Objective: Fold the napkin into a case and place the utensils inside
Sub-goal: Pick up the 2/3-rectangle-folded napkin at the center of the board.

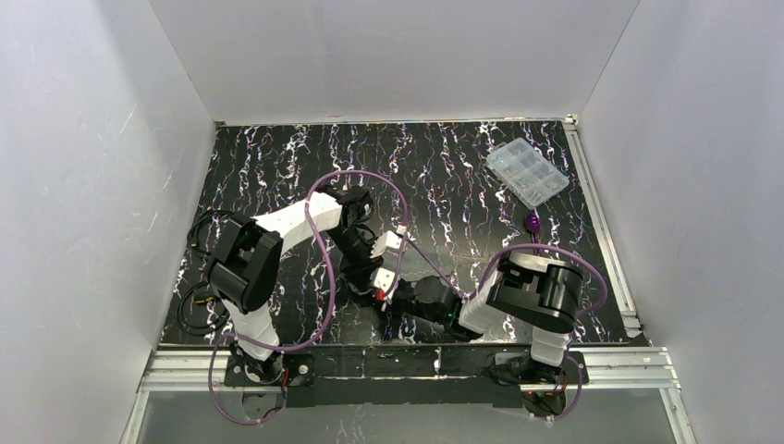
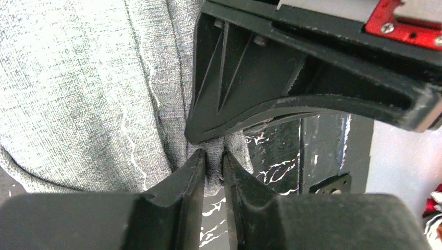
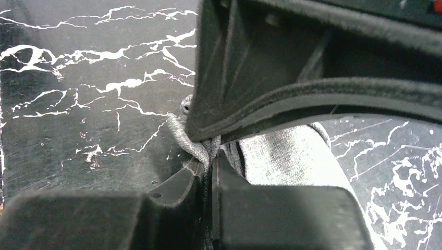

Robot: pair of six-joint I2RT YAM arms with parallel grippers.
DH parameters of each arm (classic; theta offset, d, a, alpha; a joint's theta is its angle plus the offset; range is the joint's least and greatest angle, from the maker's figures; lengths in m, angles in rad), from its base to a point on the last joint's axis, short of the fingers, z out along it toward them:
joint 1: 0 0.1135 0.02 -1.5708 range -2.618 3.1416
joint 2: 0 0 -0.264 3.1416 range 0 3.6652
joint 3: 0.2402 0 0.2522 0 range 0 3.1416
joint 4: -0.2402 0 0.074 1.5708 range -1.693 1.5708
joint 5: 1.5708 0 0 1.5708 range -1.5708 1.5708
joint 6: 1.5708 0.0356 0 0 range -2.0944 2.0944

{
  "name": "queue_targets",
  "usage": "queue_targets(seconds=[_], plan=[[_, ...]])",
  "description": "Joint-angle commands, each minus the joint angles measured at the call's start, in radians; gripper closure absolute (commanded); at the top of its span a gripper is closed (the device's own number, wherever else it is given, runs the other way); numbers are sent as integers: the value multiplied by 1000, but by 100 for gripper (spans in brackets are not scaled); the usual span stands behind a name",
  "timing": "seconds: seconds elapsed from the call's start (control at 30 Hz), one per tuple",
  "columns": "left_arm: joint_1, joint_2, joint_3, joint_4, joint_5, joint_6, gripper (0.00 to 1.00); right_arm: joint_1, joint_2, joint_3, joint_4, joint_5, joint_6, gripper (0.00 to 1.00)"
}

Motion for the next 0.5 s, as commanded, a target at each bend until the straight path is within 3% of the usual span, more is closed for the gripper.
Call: queue_targets(seconds=[0.0,0.2,0.33,0.47], plan=[[16,-61,44,-12,19,-72,79,2,12,26,74,18,18,91],[102,-162,87,-66,6,-120,68,1,20,7,83,12,44,95],[146,-186,95,-81,-7,-140,66,-3,35,7,102,7,59,97],[178,-190,6,154,-73,-359,68,-9,40,5,114,15,86,98]])
